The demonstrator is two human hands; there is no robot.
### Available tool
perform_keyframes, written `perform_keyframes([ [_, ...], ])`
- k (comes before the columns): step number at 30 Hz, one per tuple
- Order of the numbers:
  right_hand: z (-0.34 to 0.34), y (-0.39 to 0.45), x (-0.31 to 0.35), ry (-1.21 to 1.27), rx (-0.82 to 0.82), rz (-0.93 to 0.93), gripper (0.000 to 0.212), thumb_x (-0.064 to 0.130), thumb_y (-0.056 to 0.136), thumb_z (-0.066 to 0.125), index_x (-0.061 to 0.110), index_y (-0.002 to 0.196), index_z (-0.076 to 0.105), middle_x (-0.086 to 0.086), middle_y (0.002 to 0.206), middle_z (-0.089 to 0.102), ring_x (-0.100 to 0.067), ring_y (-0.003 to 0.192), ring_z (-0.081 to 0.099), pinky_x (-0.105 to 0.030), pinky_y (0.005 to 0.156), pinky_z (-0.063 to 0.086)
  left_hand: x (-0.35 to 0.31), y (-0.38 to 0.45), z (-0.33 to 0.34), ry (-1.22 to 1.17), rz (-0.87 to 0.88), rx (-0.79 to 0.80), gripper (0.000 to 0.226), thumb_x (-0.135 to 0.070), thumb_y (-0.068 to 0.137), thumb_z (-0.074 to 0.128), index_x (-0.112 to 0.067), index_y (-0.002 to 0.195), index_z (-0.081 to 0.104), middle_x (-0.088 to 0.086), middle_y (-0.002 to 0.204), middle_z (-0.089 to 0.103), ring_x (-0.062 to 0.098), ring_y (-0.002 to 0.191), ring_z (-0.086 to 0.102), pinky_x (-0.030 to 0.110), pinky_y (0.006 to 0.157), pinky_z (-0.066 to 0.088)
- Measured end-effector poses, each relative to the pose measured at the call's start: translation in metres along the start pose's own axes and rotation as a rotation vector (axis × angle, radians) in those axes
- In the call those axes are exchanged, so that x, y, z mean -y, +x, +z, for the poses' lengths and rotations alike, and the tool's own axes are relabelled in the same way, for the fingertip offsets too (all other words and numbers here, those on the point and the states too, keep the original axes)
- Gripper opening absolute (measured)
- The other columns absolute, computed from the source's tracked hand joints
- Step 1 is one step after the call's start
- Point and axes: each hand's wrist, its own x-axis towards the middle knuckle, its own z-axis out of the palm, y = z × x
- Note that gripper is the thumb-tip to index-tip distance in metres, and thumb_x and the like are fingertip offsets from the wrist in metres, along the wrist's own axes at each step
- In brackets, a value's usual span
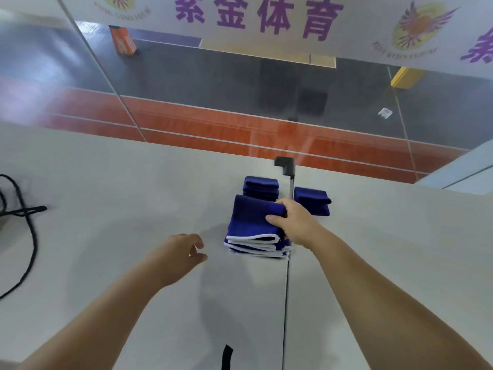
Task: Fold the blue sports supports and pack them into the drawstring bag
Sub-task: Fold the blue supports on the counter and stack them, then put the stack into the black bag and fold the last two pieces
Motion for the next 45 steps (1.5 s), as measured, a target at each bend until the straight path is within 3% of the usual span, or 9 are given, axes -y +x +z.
perform_keyframes([
  [7,0.001,0.009,-0.01,-0.304,0.008,0.022,0.034,0.019,0.091,0.061,0.013,0.122,0.049,-0.009,0.108,0.057,-0.024,0.084,0.059,-0.033,0.067,0.05,-0.005,-0.005,0.004,-0.028,-0.051,-0.029,0.025,-0.035,0.088,0.061,-0.019,0.107,0.062,-0.002,0.098,0.062,0.017,0.086,0.059,0.024,0.074,0.04],
  [13,0.016,0.007,-0.008,-0.782,-0.029,-0.015,0.045,0.028,0.09,0.062,0.008,0.125,0.041,-0.013,0.127,0.041,-0.03,0.109,0.046,-0.039,0.089,0.047,-0.008,-0.011,0.005,-0.05,-0.062,-0.043,0.024,-0.035,0.088,0.06,-0.02,0.107,0.061,-0.003,0.098,0.062,0.017,0.09,0.06,0.026,0.078,0.045],
  [17,0.015,0.002,-0.006,-0.709,0.063,0.033,0.039,0.032,0.086,0.066,0.011,0.109,0.043,-0.007,0.099,0.054,-0.025,0.086,0.056,-0.036,0.069,0.049,-0.004,-0.018,0.007,-0.045,-0.077,-0.062,0.024,-0.035,0.088,0.06,-0.02,0.107,0.061,-0.003,0.099,0.062,0.015,0.086,0.058,0.023,0.072,0.038],
  [23,0.025,-0.007,-0.007,-0.712,0.143,0.1,0.029,0.038,0.082,0.062,0.015,0.074,0.047,-0.002,0.07,0.052,-0.021,0.066,0.051,-0.026,0.052,0.034,0.008,-0.031,0.011,-0.01,-0.1,-0.053,0.024,-0.037,0.089,0.058,-0.022,0.108,0.06,-0.006,0.098,0.061,0.013,0.085,0.056,0.023,0.072,0.039],
  [27,0.033,-0.016,0.003,-0.621,0.054,0.069,0.021,0.03,0.077,0.061,0.013,0.084,0.052,-0.005,0.081,0.057,-0.022,0.069,0.055,-0.028,0.052,0.038,0.025,-0.044,0.009,0.024,-0.108,-0.046,0.026,-0.04,0.088,0.058,-0.024,0.109,0.059,-0.009,0.097,0.06,0.012,0.087,0.058,0.026,0.081,0.047],
  [30,0.042,-0.027,0.019,-0.541,0.021,0.011,0.027,0.025,0.078,0.062,0.016,0.098,0.047,-0.004,0.087,0.057,-0.02,0.076,0.058,-0.033,0.063,0.049,0.042,-0.057,0.003,0.04,-0.11,-0.055,0.027,-0.041,0.089,0.057,-0.025,0.11,0.059,-0.009,0.099,0.06,0.014,0.092,0.06,0.031,0.086,0.049],
  [39,0.11,-0.071,0.091,-0.679,-0.08,-0.238,0.025,0.014,0.075,0.059,0.022,0.096,0.051,0.002,0.084,0.06,-0.016,0.07,0.058,-0.033,0.059,0.053,0.118,-0.111,-0.025,0.035,-0.138,-0.11,0.027,-0.043,0.09,0.053,-0.029,0.112,0.056,-0.011,0.106,0.058,0.011,0.094,0.056,0.025,0.081,0.043],
  [42,0.15,-0.088,0.117,-0.744,-0.102,-0.299,0.027,0.013,0.073,0.059,0.023,0.097,0.051,0.004,0.087,0.061,-0.016,0.075,0.058,-0.037,0.067,0.056,0.16,-0.142,-0.035,0.055,-0.147,-0.129,0.029,-0.043,0.09,0.052,-0.029,0.115,0.056,-0.01,0.111,0.059,0.011,0.096,0.056,0.025,0.081,0.042],
  [45,0.189,-0.105,0.143,-0.744,-0.094,-0.309,0.03,0.014,0.073,0.061,0.025,0.098,0.051,0.006,0.09,0.06,-0.014,0.077,0.057,-0.03,0.062,0.051,0.202,-0.172,-0.047,0.067,-0.149,-0.13,0.032,-0.043,0.091,0.052,-0.026,0.118,0.054,-0.008,0.115,0.059,0.013,0.098,0.057,0.028,0.085,0.046],
])
